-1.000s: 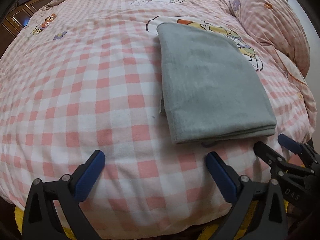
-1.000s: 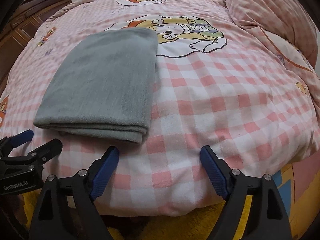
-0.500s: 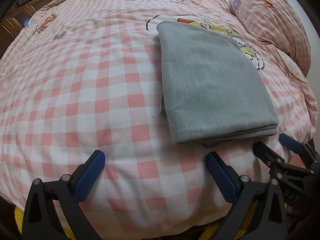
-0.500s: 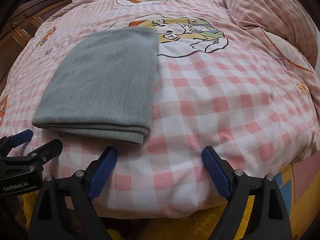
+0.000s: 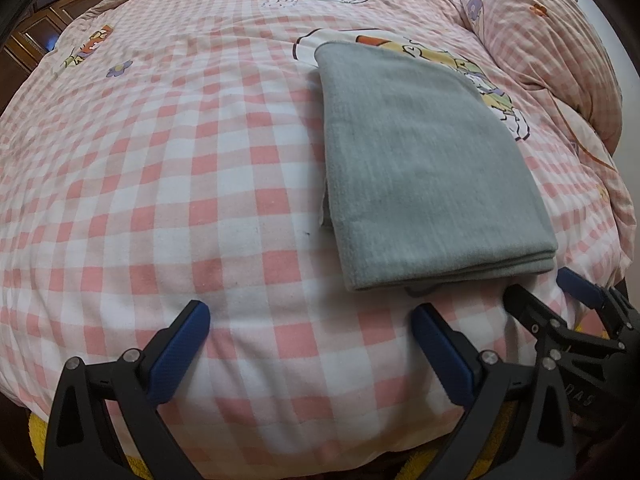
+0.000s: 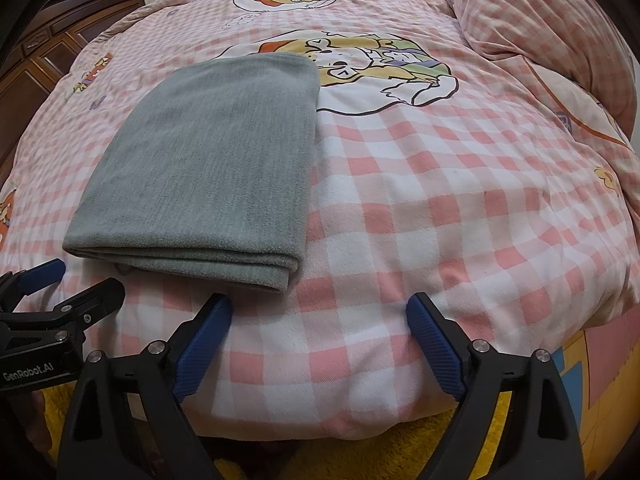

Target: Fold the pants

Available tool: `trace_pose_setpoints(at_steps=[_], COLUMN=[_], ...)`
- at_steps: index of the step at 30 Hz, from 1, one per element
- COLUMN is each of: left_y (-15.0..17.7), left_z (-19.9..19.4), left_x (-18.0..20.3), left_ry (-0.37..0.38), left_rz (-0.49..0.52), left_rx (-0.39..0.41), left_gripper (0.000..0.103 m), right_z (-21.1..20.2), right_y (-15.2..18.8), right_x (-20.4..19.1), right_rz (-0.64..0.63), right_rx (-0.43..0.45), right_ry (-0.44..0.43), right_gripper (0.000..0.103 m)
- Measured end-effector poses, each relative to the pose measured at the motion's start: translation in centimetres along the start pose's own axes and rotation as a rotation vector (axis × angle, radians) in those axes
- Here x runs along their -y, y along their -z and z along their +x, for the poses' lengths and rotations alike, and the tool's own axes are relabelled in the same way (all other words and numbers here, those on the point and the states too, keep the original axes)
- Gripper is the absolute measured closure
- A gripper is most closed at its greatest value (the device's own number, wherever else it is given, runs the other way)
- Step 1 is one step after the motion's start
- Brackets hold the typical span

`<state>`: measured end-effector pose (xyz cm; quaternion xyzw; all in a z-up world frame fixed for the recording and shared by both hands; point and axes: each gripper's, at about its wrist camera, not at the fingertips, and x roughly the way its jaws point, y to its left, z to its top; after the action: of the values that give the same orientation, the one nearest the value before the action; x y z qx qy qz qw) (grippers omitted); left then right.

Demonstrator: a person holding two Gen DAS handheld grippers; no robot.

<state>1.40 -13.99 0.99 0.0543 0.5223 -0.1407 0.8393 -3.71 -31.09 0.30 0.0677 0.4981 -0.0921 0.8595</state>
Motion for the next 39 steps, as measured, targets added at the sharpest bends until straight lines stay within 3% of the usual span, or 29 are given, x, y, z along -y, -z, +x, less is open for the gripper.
trace_pose_setpoints(at_steps=[39], left_y=[-0.01], left_z=[0.11], left_x=[-0.17], left_ry=[0.005], left_rz=[-0.002], left_rx=[-0.001], left_gripper=[0.000], right_z=[0.03], right_y=[0.09], right_x=[-0.12], right_rz=[0.001], right_rx=[0.001], right_ry=[0.001], right_gripper=[0.010])
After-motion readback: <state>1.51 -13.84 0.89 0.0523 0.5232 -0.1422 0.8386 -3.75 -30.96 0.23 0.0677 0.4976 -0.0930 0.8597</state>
